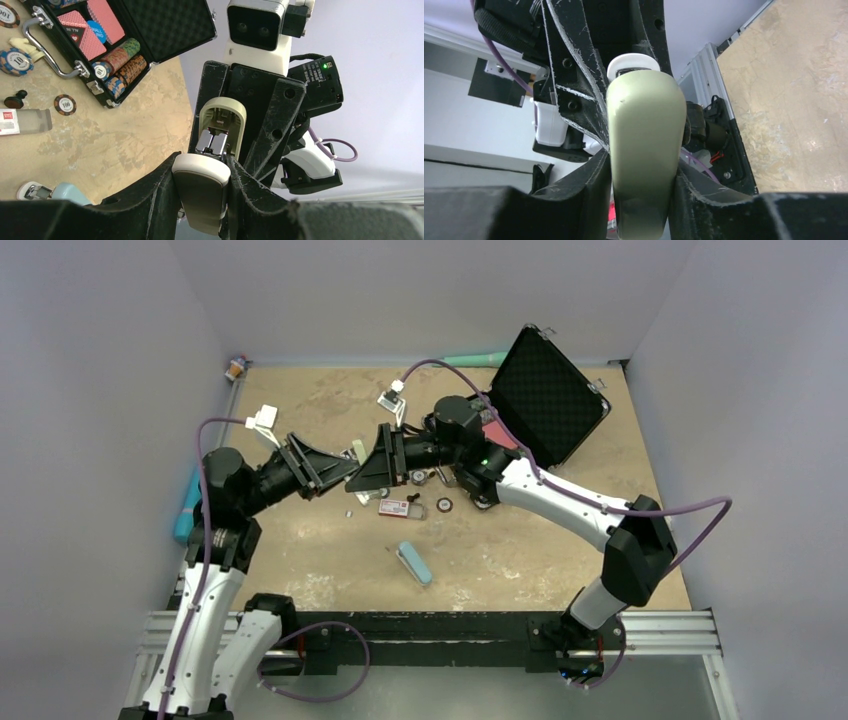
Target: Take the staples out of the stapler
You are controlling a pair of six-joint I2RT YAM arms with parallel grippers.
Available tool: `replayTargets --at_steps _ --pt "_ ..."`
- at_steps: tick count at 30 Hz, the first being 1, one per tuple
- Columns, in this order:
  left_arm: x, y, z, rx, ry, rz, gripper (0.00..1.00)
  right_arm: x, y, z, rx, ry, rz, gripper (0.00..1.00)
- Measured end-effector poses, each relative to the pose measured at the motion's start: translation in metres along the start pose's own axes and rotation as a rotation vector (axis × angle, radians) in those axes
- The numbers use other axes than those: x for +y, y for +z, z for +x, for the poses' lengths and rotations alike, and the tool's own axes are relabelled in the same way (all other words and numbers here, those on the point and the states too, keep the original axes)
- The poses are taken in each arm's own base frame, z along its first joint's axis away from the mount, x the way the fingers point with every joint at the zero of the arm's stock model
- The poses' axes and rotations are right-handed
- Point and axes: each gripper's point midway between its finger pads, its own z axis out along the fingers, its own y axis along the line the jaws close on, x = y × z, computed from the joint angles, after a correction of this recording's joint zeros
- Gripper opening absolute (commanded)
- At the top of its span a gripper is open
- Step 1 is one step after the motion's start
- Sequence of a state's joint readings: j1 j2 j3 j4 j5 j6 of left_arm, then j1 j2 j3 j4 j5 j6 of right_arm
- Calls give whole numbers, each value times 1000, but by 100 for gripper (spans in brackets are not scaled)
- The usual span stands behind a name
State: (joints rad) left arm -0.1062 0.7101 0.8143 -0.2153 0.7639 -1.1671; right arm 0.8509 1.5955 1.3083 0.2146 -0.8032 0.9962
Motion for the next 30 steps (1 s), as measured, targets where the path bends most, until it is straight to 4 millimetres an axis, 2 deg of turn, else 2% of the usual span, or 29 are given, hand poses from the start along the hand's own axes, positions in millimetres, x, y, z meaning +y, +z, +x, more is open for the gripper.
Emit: replayTargets --at_steps 1,4,8,9,12,13,30 --pt "-1 -1 -1 -6 3 -1 0 1 0 0 -1 1 -2 27" --pt "-6 -2 -1 -8 14 7 0 6 0 0 5 12 -23 18" --pt "-12 -3 -3 -13 27 13 0 12 0 -2 -1 1 -43 11" --pt "-12 -3 -3 -14 28 12 0 12 0 -2 -2 2 -44 16" --pt "-12 -4 -3 -12 23 7 0 13 1 -1 0 6 -45 44" --pt "-12 -4 -3 -11 22 6 0 13 1 -1 1 7 -45 49" --pt "-16 -7 -6 -31 35 -20 0 12 -1 -4 -30 5 -20 54"
